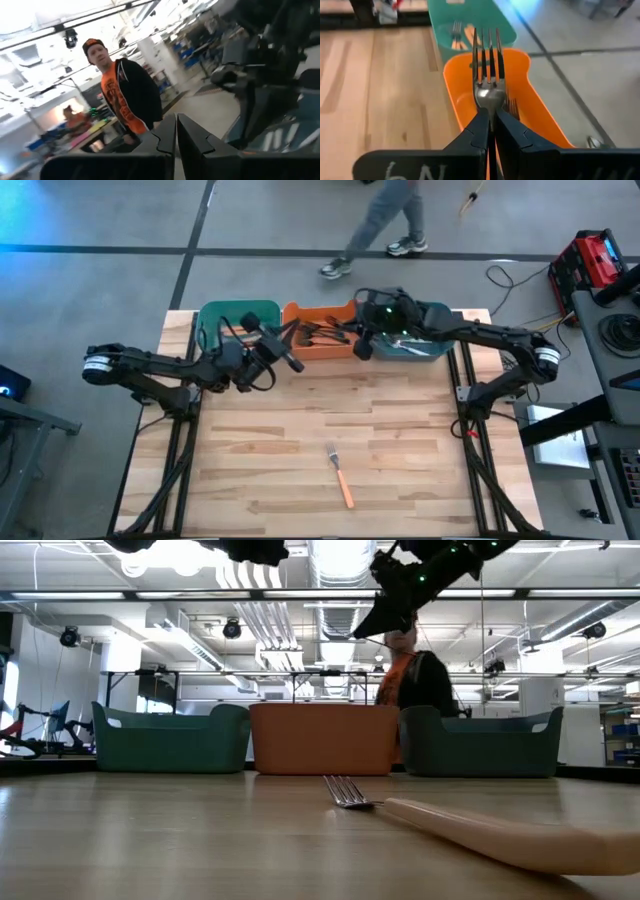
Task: Sort silverware by color (type)
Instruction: Put the black fork into the orange bin
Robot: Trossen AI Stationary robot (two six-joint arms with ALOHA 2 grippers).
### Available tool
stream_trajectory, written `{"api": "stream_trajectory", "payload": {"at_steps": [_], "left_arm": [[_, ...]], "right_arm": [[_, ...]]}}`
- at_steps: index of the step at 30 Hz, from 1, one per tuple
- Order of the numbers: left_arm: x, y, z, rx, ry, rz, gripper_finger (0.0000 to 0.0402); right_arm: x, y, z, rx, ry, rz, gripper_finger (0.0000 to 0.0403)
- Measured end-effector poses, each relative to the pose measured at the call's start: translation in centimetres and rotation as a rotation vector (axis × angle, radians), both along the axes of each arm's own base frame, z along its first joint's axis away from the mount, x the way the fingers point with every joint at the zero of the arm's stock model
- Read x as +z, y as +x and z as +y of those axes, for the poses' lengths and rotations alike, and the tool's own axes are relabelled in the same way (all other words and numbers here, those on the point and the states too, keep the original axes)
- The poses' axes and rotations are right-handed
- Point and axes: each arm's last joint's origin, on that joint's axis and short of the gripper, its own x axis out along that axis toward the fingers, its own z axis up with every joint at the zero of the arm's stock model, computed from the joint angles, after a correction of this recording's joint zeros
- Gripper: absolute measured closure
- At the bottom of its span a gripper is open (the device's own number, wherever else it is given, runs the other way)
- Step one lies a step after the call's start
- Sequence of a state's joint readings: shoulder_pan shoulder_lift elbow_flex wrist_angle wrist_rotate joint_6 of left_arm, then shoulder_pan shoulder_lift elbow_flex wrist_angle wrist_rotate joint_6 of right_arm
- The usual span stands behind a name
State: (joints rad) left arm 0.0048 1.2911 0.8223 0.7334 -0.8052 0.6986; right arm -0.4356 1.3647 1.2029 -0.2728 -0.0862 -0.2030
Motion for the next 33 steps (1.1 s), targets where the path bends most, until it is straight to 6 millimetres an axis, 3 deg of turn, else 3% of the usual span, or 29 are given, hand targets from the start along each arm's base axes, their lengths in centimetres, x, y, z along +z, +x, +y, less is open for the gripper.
{"api": "stream_trajectory", "payload": {"at_steps": [7, 11, 19, 26, 33], "left_arm": [[-0.7, -0.2, 0.3, 0.173, 0.028, 0.161, 0.0401], [-1.2, -0.3, 0.4, 0.234, 0.019, 0.224, 0.0401], [-2.1, 0.0, 0.6, 0.119, 0.036, 0.316, 0.0401], [-1.7, -1.0, 1.6, 0.131, 0.015, 0.337, 0.0401], [-1.2, -3.7, 2.1, 0.069, -0.045, 0.266, 0.0401]], "right_arm": [[0.8, 2.2, -1.1, 0.029, -0.026, 0.095, 0.0391], [1.2, 2.5, -1.6, 0.016, -0.035, 0.181, 0.0391], [2.2, 3.1, -2.8, -0.028, -0.082, 0.269, 0.0391], [1.1, 6.4, -4.8, 0.009, -0.125, 0.304, 0.0391], [0.2, 9.5, -7.3, 0.035, -0.14, 0.342, 0.0391]]}}
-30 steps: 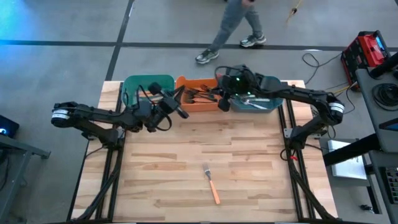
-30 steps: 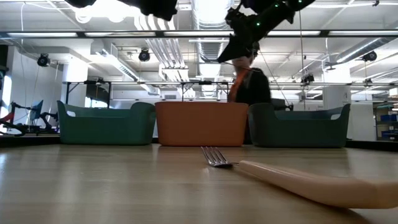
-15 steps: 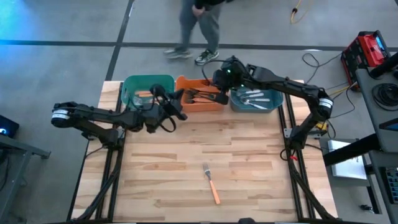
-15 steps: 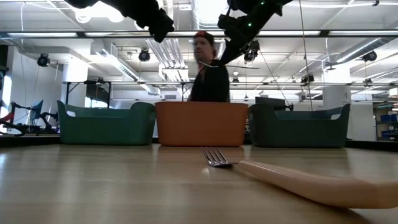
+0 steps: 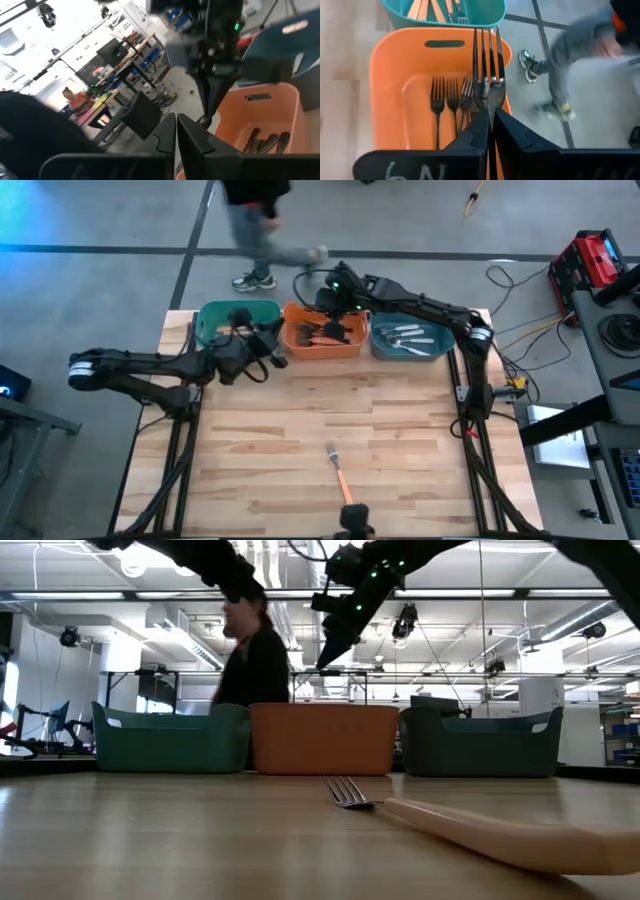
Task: Sort silverware by color (type)
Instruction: Put the black fork into the orange bin
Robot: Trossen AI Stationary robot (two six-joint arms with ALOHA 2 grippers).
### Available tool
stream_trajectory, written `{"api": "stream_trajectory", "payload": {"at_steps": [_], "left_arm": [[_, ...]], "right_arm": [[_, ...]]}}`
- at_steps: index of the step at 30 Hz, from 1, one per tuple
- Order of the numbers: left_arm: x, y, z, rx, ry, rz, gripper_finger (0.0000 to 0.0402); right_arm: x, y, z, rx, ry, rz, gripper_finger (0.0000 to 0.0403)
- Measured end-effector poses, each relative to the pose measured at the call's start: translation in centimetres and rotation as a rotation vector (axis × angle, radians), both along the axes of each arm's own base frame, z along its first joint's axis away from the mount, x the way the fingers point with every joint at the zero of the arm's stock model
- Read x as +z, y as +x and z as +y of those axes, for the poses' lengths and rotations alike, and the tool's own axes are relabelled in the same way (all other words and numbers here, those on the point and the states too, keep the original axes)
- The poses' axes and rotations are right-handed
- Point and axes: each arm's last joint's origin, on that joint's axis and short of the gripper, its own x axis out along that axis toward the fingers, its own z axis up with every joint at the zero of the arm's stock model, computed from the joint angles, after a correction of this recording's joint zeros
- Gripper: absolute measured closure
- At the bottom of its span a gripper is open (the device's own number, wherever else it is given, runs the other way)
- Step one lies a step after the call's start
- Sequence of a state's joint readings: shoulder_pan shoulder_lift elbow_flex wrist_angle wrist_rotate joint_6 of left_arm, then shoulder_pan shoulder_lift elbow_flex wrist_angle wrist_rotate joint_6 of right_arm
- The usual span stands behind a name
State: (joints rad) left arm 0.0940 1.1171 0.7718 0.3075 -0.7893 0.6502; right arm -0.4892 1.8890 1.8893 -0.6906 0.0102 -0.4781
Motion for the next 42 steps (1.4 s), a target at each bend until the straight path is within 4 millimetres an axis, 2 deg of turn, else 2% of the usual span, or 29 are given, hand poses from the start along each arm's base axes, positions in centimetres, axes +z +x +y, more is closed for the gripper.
{"api": "stream_trajectory", "payload": {"at_steps": [9, 17, 26, 32, 35, 42], "left_arm": [[0.3, -3.7, -0.3, -0.036, -0.027, -0.114, 0.0401], [0.2, -5.5, -0.4, -0.036, -0.024, -0.175, 0.0401], [0.0, -5.3, -0.5, -0.047, -0.041, -0.187, 0.0401], [-0.2, -4.9, -0.5, -0.068, -0.042, -0.188, 0.0401], [-0.2, -4.8, -0.4, -0.069, -0.041, -0.189, 0.0401], [-0.2, -4.7, -0.4, -0.069, -0.051, -0.201, 0.0401]], "right_arm": [[-1.5, 2.9, -2.5, 0.049, 0.074, -0.002, 0.0391], [-4.8, 3.8, -3.4, 0.023, 0.151, 0.102, 0.039], [-8.2, 4.3, -4.1, -0.018, 0.216, 0.166, 0.039], [-9.6, 4.2, -5.0, -0.131, 0.269, 0.174, 0.039], [-10.0, 3.9, -5.4, -0.148, 0.265, 0.196, 0.039], [-10.2, 3.9, -5.6, -0.065, 0.19, 0.236, 0.039]]}}
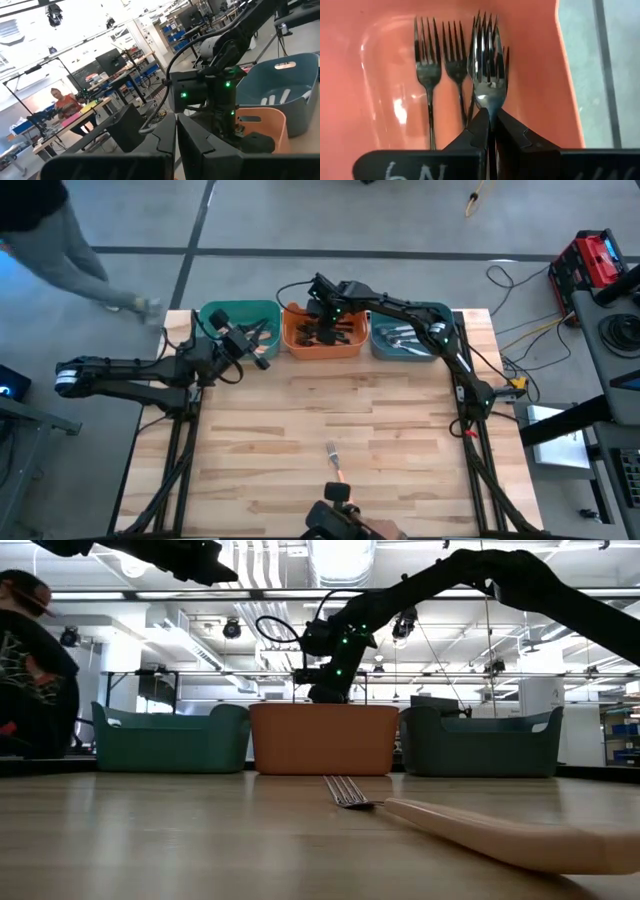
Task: Sort silverware by color (type)
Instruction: Put the black fork into the orange bin
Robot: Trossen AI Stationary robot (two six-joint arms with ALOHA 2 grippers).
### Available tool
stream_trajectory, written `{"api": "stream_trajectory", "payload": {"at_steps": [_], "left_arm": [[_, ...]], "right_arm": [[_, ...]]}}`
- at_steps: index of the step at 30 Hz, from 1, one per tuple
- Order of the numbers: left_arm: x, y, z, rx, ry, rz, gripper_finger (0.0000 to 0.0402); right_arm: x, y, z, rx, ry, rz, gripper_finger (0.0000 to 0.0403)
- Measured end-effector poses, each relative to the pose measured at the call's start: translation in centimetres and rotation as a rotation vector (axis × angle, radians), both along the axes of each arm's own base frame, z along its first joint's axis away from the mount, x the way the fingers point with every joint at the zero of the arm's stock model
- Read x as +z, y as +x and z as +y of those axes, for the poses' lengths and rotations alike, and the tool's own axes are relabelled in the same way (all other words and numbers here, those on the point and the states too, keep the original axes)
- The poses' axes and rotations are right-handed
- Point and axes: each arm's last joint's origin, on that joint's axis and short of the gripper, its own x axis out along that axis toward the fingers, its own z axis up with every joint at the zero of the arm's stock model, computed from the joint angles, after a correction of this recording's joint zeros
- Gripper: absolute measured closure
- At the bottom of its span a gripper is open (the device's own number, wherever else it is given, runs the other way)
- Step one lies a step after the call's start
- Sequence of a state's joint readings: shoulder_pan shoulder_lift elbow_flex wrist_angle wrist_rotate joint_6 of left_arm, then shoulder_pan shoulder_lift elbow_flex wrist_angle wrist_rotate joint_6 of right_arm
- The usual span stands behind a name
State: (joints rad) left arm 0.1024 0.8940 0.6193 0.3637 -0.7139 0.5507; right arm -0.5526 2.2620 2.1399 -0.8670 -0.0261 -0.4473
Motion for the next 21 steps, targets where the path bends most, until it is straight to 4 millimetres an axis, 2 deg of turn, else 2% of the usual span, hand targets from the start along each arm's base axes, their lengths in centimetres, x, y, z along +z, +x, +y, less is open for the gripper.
{"api": "stream_trajectory", "payload": {"at_steps": [10, 21], "left_arm": [[0.0, 0.0, 0.0, -0.001, -0.008, -0.009, 0.0401], [0.0, 0.0, 0.0, -0.001, 0.027, 0.026, 0.0401]], "right_arm": [[0.2, 0.6, -0.2, 0.03, -0.045, -0.062, 0.039], [-0.8, 0.9, -0.1, 0.111, -0.022, -0.104, 0.039]]}}
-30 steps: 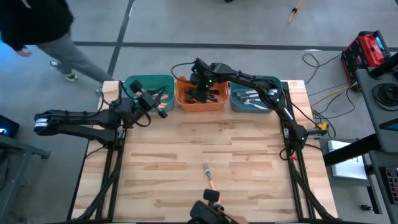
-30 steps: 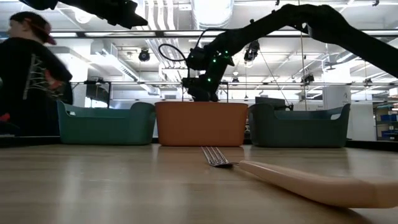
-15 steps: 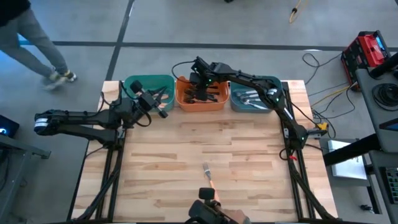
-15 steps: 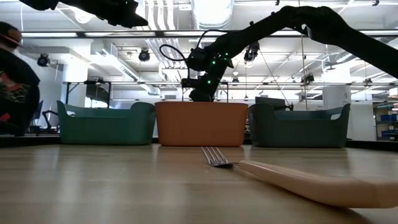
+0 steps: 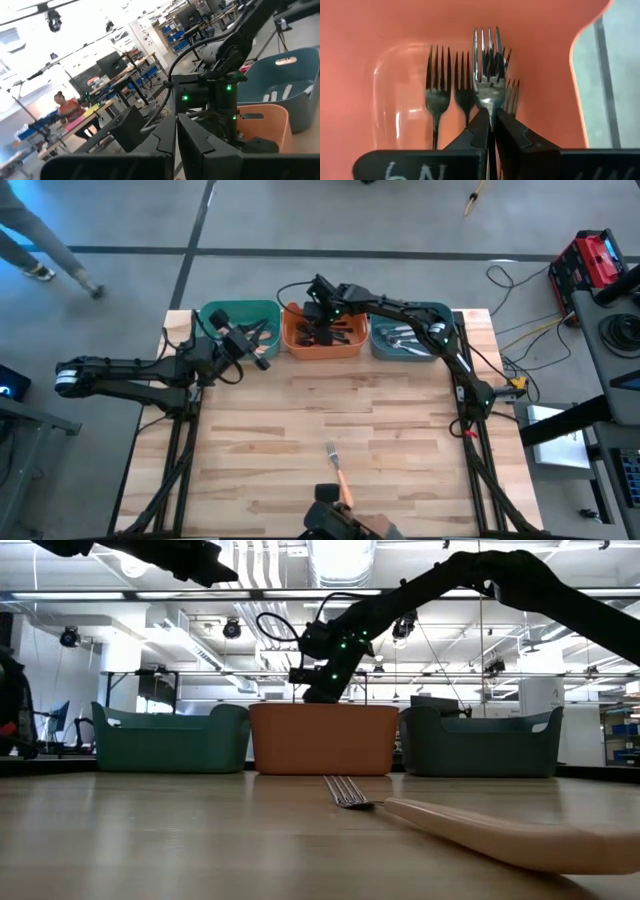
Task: Sort silverware by color (type)
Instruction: Put the black fork into the orange bin
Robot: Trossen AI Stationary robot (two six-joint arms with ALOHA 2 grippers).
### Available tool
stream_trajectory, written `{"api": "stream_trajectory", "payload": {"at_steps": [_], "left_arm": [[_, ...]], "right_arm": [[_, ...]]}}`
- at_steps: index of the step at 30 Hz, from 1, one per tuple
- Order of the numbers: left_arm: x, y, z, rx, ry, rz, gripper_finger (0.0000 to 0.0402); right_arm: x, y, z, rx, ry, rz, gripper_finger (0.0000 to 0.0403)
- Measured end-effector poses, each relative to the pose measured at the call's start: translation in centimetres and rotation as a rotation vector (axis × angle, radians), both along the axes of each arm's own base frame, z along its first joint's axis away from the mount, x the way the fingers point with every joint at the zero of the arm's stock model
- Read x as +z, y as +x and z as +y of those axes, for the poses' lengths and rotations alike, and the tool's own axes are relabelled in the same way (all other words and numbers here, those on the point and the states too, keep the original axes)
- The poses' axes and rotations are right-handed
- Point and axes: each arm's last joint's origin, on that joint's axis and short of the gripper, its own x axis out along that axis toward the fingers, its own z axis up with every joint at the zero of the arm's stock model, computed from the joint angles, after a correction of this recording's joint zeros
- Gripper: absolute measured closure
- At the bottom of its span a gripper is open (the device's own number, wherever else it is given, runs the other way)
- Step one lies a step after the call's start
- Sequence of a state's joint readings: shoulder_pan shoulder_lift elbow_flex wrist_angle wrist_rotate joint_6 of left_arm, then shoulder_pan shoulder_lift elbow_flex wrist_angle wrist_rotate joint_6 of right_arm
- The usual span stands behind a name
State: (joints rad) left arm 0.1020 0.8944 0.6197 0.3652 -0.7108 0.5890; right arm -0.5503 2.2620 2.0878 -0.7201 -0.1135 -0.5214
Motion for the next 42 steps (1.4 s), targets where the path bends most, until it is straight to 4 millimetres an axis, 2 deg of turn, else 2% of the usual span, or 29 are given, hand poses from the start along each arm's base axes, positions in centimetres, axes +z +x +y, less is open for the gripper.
{"api": "stream_trajectory", "payload": {"at_steps": [13, 29, 42], "left_arm": [[0.0, 0.2, -0.2, -0.086, 0.087, 0.078, 0.0401], [0.1, 0.2, -0.1, -0.088, 0.039, 0.028, 0.0401], [0.0, 0.2, -0.1, -0.089, 0.023, 0.03, 0.0401]], "right_arm": [[-0.7, -0.2, -0.2, 0.009, -0.014, 0.014, 0.039], [-0.8, -0.4, -0.5, -0.02, 0.002, 0.01, 0.039], [-2.3, -0.9, -0.4, -0.043, 0.036, 0.046, 0.039]]}}
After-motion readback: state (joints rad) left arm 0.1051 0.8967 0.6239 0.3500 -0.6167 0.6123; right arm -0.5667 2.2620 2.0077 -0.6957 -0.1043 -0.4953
